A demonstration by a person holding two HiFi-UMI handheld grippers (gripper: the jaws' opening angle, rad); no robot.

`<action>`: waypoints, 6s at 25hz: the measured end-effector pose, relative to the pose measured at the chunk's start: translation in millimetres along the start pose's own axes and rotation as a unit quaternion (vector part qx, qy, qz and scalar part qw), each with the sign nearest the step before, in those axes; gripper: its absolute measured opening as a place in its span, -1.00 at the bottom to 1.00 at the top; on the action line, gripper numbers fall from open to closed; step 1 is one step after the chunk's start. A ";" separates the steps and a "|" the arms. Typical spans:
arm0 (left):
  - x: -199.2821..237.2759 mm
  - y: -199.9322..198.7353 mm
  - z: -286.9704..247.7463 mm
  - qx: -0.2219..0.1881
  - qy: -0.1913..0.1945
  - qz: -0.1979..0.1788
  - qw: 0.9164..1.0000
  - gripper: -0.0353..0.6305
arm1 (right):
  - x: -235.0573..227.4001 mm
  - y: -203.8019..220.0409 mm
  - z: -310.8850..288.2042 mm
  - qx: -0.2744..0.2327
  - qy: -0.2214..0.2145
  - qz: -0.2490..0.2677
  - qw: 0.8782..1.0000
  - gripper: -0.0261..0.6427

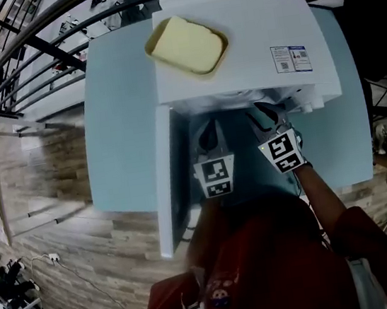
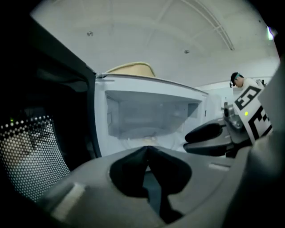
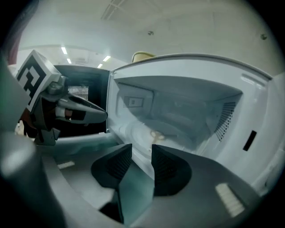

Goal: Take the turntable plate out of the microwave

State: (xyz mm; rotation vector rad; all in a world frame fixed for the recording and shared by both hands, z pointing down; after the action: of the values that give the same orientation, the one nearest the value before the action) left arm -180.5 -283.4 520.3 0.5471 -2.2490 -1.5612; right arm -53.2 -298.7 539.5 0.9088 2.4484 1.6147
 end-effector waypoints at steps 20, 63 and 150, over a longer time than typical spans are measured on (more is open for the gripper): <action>18.1 30.5 -12.2 0.023 0.002 0.029 0.999 -0.89 | 23.4 4.4 -60.6 0.031 -0.019 0.262 0.964 -0.56; 37.7 53.1 3.0 0.023 -0.026 0.052 0.998 -0.89 | 36.9 5.2 -87.9 0.078 0.043 0.468 0.879 -0.83; -73.5 87.0 18.8 -0.220 0.149 0.622 0.737 -0.83 | 7.0 60.5 154.6 0.025 -0.008 -0.060 0.998 -0.91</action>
State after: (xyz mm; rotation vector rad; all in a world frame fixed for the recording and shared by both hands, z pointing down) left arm -136.0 -203.9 591.2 -0.7037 -1.2756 -1.0137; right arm 24.1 -152.5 524.4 0.7619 2.4920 1.5078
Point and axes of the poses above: the fingertips, and each gripper's own axes: z backward along the fingers, x to its left, y out of its underside, the point moved 4 cm from there along z, backward along the fingers, and after that the axes turned 11 degrees about y, right-handed, at the moved point
